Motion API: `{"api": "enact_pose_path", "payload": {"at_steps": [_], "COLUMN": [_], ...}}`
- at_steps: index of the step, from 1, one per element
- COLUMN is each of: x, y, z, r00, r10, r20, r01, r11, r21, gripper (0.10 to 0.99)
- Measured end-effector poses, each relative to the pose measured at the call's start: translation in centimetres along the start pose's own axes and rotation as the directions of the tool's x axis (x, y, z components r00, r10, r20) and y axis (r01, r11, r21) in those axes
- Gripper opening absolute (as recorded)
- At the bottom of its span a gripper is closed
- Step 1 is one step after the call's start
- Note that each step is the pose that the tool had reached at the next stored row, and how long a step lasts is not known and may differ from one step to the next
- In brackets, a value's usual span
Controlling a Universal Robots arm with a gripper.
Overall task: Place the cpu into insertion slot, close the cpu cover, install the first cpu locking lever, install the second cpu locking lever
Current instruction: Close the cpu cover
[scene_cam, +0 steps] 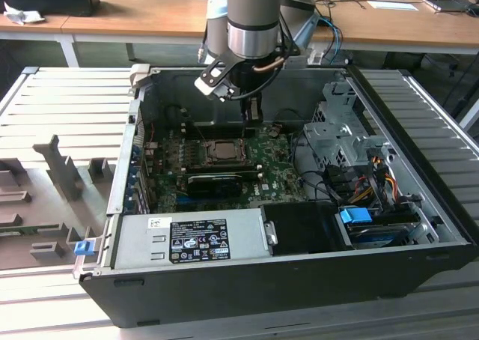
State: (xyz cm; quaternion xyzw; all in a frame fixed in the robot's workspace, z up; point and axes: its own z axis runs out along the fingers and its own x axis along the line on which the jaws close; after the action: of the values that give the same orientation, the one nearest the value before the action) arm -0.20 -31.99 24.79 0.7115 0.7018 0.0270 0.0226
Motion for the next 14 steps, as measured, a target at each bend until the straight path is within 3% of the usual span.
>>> {"api": "enact_pose_path", "payload": {"at_steps": [2,8,14], "x": [-0.01,-0.04,-0.10], "y": [-0.23,-2.62,-3.50], "z": [0.47,0.62,1.51], "r00": [1.0000,1.0000,0.9996], "r10": [0.000,-0.001,-0.028], "r20": [0.0000,-0.0001,-0.0021], "r01": [0.000,0.001,0.028], "r11": [1.0000,1.0000,0.9996], "r21": [0.000,0.001,0.005], "gripper": [0.106,0.106,0.106]}}
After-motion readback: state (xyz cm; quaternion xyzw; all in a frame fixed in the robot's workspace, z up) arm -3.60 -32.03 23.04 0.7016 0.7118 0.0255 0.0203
